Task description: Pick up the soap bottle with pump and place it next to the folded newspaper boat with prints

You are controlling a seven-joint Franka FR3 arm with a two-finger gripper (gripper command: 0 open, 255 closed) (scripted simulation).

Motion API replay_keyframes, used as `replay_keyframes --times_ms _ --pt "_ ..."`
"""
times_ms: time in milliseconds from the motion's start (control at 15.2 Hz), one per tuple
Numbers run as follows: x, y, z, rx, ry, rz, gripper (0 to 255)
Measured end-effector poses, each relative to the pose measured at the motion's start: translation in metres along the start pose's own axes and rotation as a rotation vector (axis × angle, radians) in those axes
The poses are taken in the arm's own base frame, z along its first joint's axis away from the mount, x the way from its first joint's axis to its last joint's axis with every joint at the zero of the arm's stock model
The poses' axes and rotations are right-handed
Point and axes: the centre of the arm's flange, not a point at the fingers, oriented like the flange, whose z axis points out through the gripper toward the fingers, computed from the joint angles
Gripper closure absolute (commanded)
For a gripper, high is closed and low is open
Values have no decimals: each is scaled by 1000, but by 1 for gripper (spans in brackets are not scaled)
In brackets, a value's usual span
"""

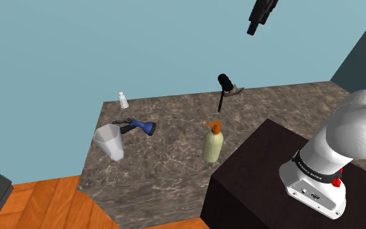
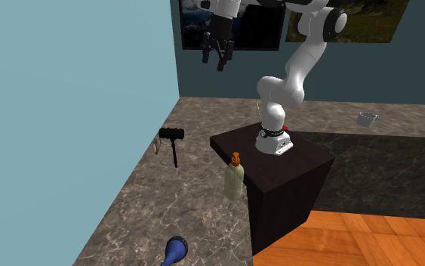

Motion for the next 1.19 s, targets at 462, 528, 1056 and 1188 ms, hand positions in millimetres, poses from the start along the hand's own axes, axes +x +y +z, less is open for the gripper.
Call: replay_keyframes --times_ms 462,528,1056,1188 --pt "-3 -34 57 18 -26 -25 0" --pt "-3 -40 69 22 -31 -30 0" --pt "-12 -98 145 50 -71 -69 0" --pt "-18 -115 170 57 -82 -79 0"
